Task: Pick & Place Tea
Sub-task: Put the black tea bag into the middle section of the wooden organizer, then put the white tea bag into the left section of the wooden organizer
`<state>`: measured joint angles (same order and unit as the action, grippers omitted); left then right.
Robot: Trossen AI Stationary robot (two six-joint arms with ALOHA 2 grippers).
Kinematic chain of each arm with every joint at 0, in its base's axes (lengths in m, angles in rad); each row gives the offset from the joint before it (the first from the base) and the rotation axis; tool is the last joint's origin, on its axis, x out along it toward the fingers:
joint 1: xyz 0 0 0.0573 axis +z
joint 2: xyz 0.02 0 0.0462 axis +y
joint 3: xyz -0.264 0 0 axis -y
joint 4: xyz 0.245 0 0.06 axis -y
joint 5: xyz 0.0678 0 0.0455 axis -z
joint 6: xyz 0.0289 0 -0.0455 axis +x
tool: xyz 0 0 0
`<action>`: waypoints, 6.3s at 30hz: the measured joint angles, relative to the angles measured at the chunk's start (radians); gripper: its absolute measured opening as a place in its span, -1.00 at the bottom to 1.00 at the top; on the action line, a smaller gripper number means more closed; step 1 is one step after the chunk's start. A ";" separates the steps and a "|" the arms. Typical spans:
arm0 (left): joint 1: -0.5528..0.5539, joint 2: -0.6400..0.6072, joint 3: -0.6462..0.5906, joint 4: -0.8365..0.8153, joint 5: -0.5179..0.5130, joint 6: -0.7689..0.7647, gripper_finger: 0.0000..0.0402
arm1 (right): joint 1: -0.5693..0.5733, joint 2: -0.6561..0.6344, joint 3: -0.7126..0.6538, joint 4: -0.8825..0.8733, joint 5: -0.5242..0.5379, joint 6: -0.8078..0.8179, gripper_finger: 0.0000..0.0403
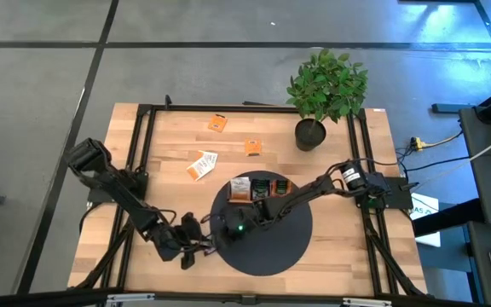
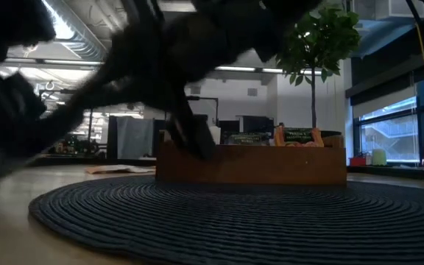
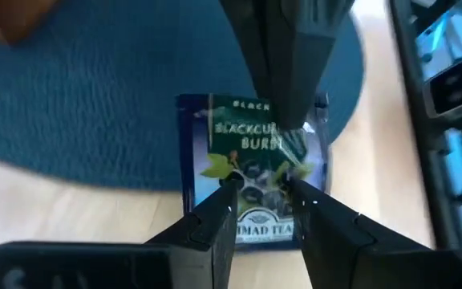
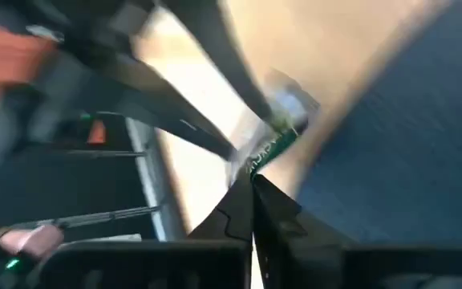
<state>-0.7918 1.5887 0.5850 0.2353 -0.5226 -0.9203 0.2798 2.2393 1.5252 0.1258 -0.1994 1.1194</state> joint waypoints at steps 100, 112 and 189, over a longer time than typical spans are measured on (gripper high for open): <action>0.296 -0.232 0.003 -0.139 -0.033 0.017 -0.42 | -0.251 -0.227 0.124 -1.177 0.148 -1.012 -0.57; 0.381 -0.236 0.004 -0.481 -0.062 -0.259 -0.42 | -0.259 -0.384 0.152 -1.129 0.148 -0.963 -0.58; -0.184 -0.021 0.005 -0.391 0.047 -0.582 -0.42 | 0.015 0.020 0.137 -0.045 0.014 -0.108 -0.11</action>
<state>-0.9760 1.5673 0.5896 -0.1555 -0.4759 -1.5018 0.2949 2.2591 1.6627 0.0812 -0.1859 1.0113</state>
